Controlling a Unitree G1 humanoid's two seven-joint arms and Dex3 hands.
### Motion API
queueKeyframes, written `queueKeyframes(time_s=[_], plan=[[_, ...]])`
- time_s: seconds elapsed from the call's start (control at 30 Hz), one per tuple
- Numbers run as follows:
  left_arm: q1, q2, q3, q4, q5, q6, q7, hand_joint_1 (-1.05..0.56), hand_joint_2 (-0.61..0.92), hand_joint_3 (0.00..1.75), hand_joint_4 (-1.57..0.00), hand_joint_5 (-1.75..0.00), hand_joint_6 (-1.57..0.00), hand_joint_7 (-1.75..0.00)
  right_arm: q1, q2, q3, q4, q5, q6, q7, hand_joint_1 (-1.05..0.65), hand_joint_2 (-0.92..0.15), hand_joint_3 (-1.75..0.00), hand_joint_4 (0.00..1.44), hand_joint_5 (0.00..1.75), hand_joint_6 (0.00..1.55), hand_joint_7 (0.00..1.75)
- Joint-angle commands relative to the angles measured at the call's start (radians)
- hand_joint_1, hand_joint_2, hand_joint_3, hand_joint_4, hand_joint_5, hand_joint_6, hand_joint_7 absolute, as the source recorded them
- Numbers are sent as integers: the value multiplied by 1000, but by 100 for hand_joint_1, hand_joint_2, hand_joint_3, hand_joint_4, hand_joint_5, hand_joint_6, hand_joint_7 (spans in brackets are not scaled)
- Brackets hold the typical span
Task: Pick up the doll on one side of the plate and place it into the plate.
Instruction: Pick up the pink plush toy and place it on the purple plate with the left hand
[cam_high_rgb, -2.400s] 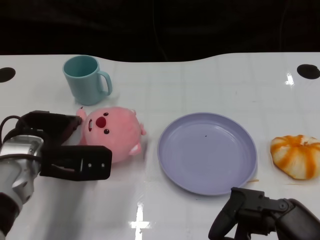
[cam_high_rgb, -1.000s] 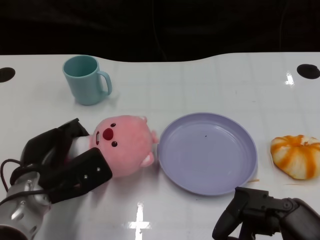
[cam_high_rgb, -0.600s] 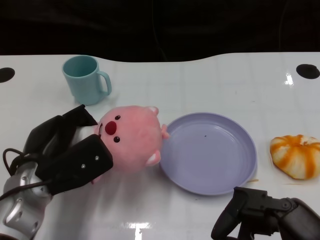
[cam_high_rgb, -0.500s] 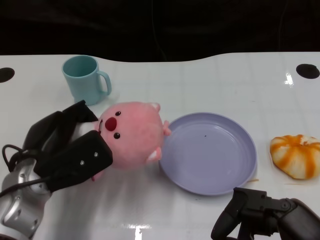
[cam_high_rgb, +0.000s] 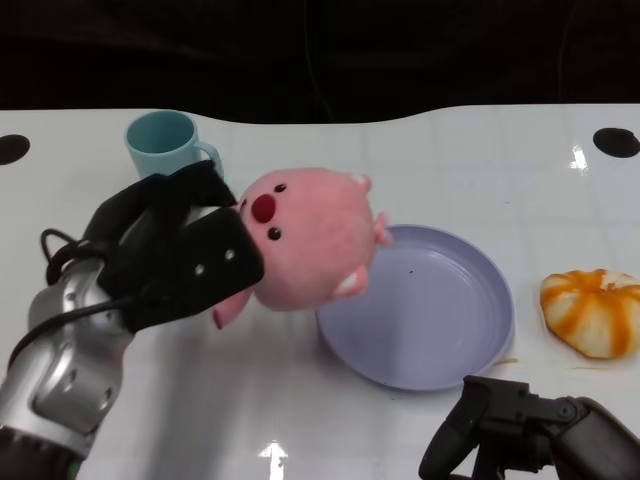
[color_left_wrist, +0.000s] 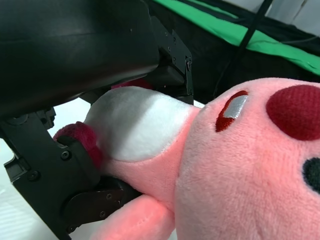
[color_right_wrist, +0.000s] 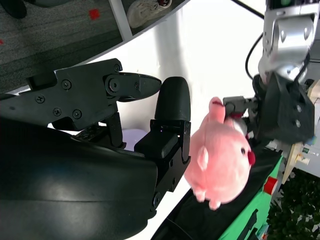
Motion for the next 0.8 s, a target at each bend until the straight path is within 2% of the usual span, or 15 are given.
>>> queueKeyframes(time_s=[0.03, 0.4, 0.47, 0.6, 0.8], plan=[[-47, -9, -28, -14, 22, 4, -15, -17, 50, 113, -97, -175, -78, -175, 1, -2, 8, -1, -6, -16, -8, -25, -92, -32, 69, 157, 61, 129], [-138, -124, -108, 119, 40, 26, 3, -17, 45, 114, -95, -175, -75, -174, 3, 6, 60, -10, -44, -16, -27, -26, -92, -31, 70, 155, 61, 128], [-148, -148, -116, 142, 36, 23, 11, -19, 50, 108, -95, -175, -73, -174, 2, 7, 64, -9, -48, -19, -29, -26, -92, -31, 70, 155, 61, 128], [-170, -206, -137, 195, 45, 43, 27, -19, 49, 115, -96, -175, -76, -175, 3, 12, 69, -5, -46, -22, -32, -25, -92, -30, 70, 154, 61, 127], [-211, -272, -179, 289, 79, 44, 62, -21, 47, 116, -95, -175, -75, -175, 3, 12, 80, -8, -57, -21, -36, -26, -92, -30, 71, 154, 62, 127]])
